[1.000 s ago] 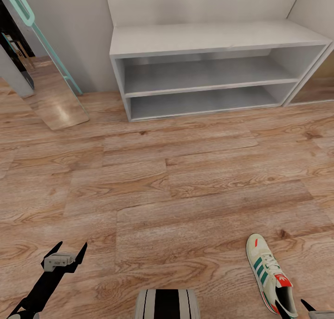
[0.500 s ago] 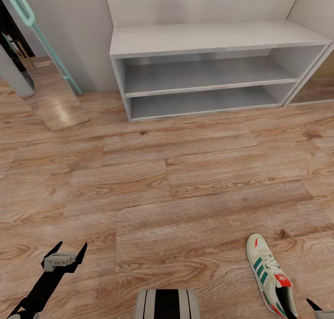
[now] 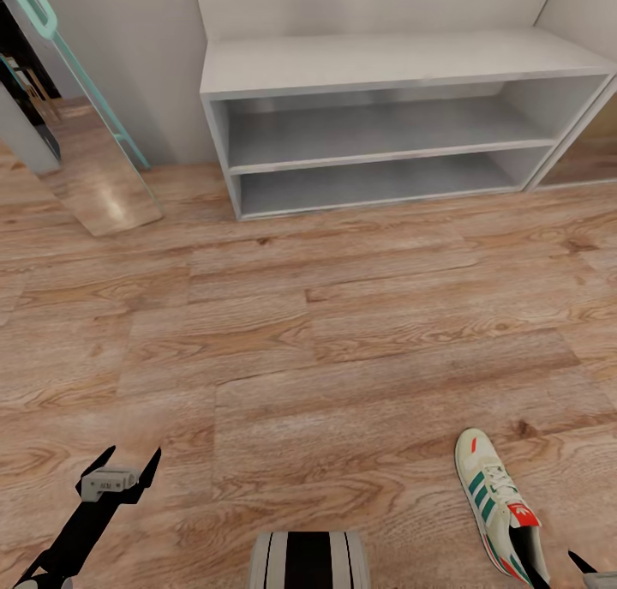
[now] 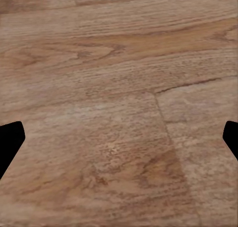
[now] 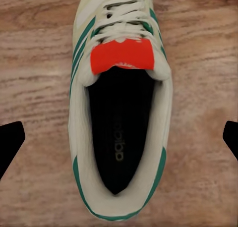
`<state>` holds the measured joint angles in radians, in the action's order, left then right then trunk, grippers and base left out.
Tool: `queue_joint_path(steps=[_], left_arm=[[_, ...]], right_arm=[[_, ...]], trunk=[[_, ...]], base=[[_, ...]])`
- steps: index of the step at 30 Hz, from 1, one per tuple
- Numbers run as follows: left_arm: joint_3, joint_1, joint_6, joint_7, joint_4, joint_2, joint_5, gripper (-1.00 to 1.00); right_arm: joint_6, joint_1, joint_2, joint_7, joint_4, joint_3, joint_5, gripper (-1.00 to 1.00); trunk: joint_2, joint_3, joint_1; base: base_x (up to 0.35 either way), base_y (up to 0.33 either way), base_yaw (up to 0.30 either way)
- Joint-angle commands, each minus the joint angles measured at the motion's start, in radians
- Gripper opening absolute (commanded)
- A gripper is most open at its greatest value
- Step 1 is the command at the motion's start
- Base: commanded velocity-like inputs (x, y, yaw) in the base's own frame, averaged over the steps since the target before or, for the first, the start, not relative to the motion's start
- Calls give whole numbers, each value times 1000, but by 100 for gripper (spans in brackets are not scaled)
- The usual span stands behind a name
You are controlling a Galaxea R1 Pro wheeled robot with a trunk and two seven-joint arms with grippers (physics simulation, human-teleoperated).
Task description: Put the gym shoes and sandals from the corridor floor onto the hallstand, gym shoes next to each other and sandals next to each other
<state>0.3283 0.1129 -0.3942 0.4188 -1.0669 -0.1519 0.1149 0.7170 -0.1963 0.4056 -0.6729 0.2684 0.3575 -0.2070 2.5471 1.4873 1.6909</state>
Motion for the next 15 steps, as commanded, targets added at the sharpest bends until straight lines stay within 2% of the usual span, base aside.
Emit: queue_joint_path(steps=[1, 15], left_arm=[[0, 0, 0, 0, 0, 0, 0, 100], [-1, -1, 0, 0, 0, 0, 0, 100]], right_arm=[[0, 0, 0, 0, 0, 0, 0, 100], [1, 0, 0, -1, 0, -1, 5, 100]], trunk=[[0, 4, 0], [1, 8, 1]], base=[[0, 0, 0], [0, 0, 0]])
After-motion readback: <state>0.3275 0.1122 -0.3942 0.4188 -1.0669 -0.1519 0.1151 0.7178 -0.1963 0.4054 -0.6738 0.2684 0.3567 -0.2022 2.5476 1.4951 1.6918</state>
